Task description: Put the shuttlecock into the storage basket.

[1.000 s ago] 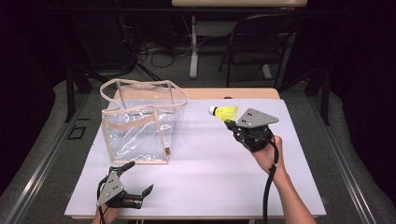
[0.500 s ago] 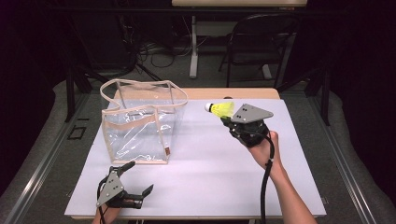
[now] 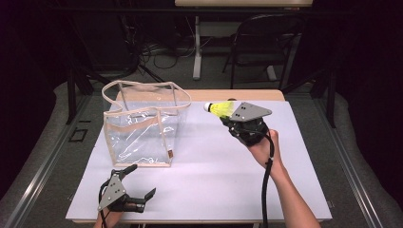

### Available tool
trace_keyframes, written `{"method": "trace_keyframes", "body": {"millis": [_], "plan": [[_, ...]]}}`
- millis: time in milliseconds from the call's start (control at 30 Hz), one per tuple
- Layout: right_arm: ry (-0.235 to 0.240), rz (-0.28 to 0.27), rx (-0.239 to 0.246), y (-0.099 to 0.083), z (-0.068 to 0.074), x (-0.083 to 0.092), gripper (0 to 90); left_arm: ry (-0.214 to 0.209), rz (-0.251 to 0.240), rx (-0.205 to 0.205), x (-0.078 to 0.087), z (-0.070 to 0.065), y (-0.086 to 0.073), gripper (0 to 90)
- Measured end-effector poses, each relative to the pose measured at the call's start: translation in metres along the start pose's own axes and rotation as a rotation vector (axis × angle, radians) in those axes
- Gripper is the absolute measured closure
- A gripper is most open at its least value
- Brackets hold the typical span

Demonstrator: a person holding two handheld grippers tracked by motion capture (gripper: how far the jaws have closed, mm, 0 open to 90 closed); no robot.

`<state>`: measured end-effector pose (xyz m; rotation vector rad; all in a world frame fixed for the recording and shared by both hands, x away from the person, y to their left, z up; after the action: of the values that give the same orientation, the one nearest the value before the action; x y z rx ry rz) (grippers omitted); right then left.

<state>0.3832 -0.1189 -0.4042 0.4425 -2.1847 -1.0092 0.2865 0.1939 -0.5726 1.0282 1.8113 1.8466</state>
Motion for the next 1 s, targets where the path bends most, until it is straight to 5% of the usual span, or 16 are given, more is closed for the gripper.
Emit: {"method": "trace_keyframes", "body": {"millis": [1000], "plan": [[0.019,-0.010,0.028,0.026,-0.004,-0.017,89.4,0.000,0.001,-0.002,0.001,0.000,0.000,0.0]]}}
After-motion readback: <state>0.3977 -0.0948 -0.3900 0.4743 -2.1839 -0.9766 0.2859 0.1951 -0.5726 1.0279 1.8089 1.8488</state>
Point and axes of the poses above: each handheld gripper's, and its own axes: x roughly backward along the jaws, y roughly out of its top, z roughly to its left, the point moved 6 cm from there along -x, roughly forward along the jaws, and after that the axes turned 13 degrees about x, right-handed, at the moved point
